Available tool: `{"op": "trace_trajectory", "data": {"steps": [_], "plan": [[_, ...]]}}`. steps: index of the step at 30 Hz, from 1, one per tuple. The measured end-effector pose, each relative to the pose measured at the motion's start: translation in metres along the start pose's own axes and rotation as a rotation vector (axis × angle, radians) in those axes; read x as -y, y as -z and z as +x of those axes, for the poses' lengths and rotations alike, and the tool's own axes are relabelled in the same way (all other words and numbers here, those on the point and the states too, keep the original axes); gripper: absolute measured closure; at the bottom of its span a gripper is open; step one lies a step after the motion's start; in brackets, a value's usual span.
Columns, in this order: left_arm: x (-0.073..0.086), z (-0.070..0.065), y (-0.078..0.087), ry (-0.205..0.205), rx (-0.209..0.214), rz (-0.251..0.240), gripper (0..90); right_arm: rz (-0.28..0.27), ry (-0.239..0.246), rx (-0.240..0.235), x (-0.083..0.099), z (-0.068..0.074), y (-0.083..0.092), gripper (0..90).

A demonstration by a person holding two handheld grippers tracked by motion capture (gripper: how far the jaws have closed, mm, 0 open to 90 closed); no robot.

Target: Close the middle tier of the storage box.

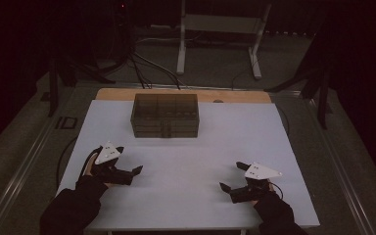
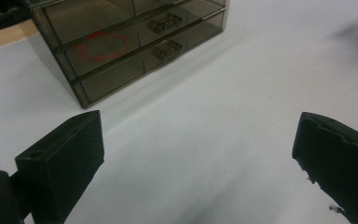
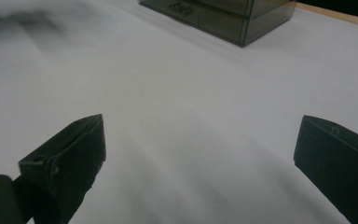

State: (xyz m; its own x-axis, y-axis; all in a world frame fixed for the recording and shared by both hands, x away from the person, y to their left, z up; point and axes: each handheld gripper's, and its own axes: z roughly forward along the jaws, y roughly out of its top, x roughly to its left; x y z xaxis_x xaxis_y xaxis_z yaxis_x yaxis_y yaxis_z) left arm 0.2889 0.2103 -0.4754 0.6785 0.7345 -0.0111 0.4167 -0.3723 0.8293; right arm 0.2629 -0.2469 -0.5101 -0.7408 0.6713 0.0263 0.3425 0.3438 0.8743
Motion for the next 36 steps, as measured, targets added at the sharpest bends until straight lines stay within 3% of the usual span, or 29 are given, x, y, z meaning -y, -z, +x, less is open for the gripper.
{"op": "trace_trajectory", "data": {"steps": [9,15,23,31,36], "plan": [[0.011,0.002,0.008,0.035,-0.032,-0.003,3.7,0.004,0.002,0.001,0.000,0.000,-0.001,2.4],[0.017,0.001,0.014,0.024,-0.093,-0.019,3.7,0.005,0.001,0.000,0.000,0.000,-0.001,2.4],[0.028,0.000,0.018,0.047,-0.071,-0.015,3.7,0.003,0.003,0.002,0.000,0.001,0.000,2.4],[0.038,-0.006,0.021,0.033,-0.047,0.014,3.7,0.008,0.007,-0.001,0.000,0.001,-0.001,2.4],[0.045,-0.007,0.024,0.016,-0.063,0.044,3.7,0.004,0.008,-0.001,0.000,0.001,-0.001,2.4]]}}
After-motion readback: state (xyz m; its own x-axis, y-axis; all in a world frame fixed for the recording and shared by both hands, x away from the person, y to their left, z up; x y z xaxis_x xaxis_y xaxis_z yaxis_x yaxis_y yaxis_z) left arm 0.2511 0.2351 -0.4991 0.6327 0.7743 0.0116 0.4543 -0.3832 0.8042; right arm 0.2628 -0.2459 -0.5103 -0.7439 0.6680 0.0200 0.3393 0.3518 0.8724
